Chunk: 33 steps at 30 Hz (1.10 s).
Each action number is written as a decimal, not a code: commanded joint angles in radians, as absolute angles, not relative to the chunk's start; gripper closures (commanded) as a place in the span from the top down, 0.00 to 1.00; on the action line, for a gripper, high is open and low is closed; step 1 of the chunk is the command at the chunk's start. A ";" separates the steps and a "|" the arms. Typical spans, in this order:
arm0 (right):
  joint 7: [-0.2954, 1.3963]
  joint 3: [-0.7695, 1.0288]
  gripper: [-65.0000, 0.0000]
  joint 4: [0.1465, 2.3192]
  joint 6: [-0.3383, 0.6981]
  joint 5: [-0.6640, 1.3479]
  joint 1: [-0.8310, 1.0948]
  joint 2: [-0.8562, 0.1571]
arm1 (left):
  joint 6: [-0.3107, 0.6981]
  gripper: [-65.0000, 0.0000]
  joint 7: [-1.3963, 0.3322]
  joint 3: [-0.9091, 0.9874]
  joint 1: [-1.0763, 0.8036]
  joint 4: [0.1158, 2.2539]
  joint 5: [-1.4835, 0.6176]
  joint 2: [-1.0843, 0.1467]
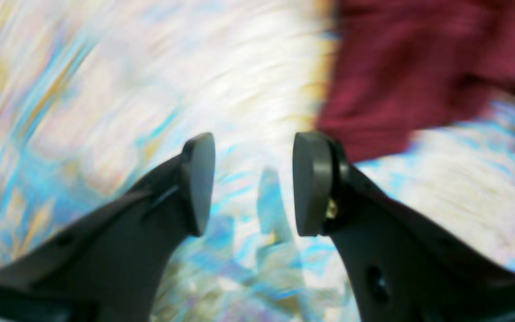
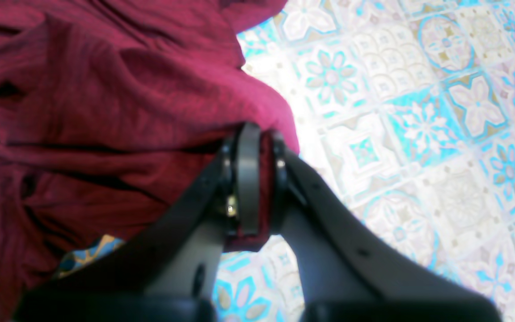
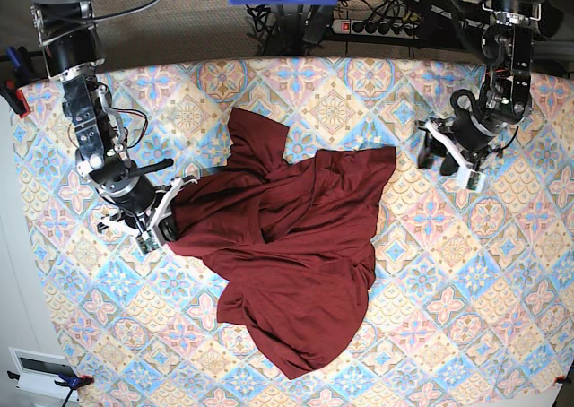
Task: Layout the t-shirt on the table in an organized manner, then fold the t-shirt properly
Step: 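Reach the left gripper in and grasp the shirt edge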
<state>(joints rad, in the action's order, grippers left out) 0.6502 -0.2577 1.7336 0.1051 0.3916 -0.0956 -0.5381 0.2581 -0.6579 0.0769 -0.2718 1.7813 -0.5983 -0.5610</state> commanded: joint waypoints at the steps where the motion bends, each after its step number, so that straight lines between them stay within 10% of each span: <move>1: 0.627 -0.248 0.00 1.748 0.102 0.389 -0.117 -0.555 | 0.259 0.43 -0.641 0.061 -0.265 1.813 -0.601 -0.590; 10: 0.630 -0.249 0.16 1.748 0.099 0.389 -0.116 -0.555 | 0.259 0.43 -0.641 -0.193 -0.180 1.894 -0.386 -0.636; 33: 0.627 -0.282 0.16 1.758 0.099 0.389 -0.113 -0.555 | 0.252 0.36 -0.555 -0.619 0.030 1.558 0.351 -0.452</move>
